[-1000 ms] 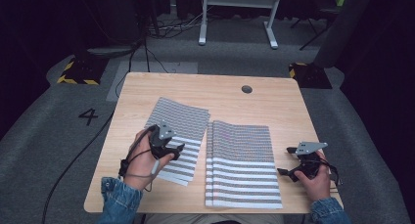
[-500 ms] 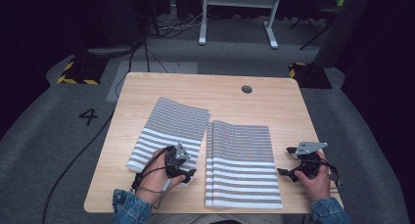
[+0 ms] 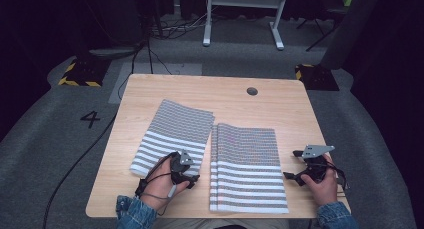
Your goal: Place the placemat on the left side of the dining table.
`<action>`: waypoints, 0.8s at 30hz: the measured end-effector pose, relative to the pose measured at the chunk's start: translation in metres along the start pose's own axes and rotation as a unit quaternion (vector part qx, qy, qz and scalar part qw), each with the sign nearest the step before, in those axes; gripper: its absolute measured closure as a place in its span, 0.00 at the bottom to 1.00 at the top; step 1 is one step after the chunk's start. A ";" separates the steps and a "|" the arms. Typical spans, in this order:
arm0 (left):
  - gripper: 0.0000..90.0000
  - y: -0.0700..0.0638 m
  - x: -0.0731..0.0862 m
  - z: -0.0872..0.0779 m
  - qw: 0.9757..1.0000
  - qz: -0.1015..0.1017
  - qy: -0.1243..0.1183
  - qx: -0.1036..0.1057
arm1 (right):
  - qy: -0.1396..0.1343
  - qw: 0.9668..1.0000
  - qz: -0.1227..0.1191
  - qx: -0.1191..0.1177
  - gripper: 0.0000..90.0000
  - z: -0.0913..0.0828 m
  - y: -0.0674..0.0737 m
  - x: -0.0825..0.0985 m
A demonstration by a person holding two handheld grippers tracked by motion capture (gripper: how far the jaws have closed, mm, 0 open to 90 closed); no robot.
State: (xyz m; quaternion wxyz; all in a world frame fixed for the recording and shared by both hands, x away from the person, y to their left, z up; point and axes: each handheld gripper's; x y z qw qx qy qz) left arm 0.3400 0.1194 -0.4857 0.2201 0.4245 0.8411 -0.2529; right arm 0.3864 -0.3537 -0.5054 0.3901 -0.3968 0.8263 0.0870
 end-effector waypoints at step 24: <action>0.95 0.022 -0.011 -0.093 0.983 -0.016 -0.162 -0.080 | -0.001 1.000 0.000 0.003 0.01 0.000 -0.001 0.000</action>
Point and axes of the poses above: each handheld gripper's, and its own axes: z roughly forward along the jaws, x roughly out of its underside, y roughly to its left, and after that the axes turned 14 degrees about x, right-handed
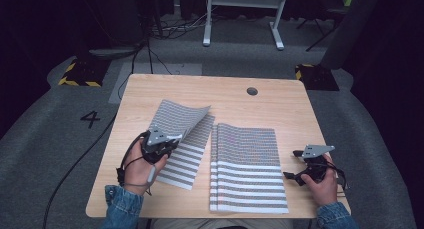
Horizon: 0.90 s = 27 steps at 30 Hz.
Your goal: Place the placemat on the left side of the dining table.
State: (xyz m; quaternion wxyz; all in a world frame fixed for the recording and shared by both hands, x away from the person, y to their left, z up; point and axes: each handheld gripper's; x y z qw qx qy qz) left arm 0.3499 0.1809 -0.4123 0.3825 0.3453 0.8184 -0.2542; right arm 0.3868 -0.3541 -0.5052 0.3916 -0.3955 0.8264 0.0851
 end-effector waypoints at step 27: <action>0.95 0.068 0.034 -0.091 0.976 -0.060 -0.068 -0.197 | 0.002 1.000 0.002 0.000 0.01 0.000 0.000 0.000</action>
Point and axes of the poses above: each handheld gripper's, and its own axes: z roughly forward along the jaws, x roughly out of its underside, y roughly to its left, and after that the axes turned 14 degrees about x, right-handed
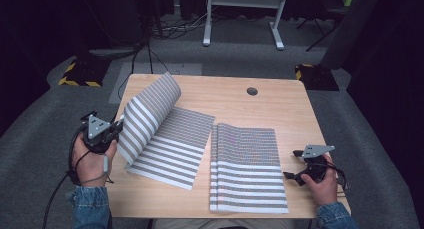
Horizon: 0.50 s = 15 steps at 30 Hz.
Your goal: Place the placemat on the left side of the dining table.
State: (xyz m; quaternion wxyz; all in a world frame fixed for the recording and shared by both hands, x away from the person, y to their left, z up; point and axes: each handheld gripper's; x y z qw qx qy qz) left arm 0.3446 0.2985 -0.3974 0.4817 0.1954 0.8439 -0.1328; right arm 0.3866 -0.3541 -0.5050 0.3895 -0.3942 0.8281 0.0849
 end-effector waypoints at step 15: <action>0.46 -0.002 -0.002 -0.006 0.993 -0.031 -0.014 -0.116 | 0.000 1.000 0.000 0.000 0.01 0.000 0.000 0.000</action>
Point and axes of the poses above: each handheld gripper's, and its own axes: z roughly forward along the jaws, x roughly out of its underside, y roughly to its left, and after that the axes turned 14 degrees about x, right-handed
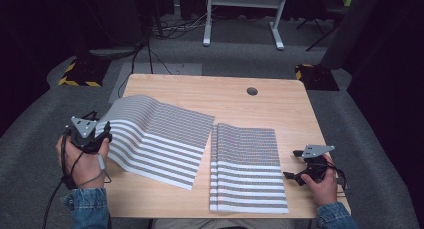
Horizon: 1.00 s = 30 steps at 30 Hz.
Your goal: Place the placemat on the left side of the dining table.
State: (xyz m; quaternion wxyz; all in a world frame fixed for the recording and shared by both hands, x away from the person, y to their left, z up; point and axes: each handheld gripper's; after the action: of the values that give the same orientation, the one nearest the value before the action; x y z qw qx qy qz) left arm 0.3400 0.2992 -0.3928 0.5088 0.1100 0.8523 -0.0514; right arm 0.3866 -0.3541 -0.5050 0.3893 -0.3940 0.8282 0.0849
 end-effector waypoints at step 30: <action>0.29 -0.128 0.039 0.093 0.921 0.062 0.259 0.283 | 0.000 1.000 0.000 0.000 0.01 0.000 0.000 0.000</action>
State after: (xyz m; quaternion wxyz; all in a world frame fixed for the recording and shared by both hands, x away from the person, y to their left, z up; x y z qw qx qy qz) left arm 0.3714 0.1618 -0.4749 0.2203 0.3112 0.8957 -0.2288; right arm 0.3866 -0.3541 -0.5050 0.3893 -0.3941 0.8282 0.0849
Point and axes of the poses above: each handheld gripper's, and its own axes: z roughly forward along the jaws, x roughly out of its underside, y roughly to its left, and after that the axes turned 14 degrees about x, right-handed
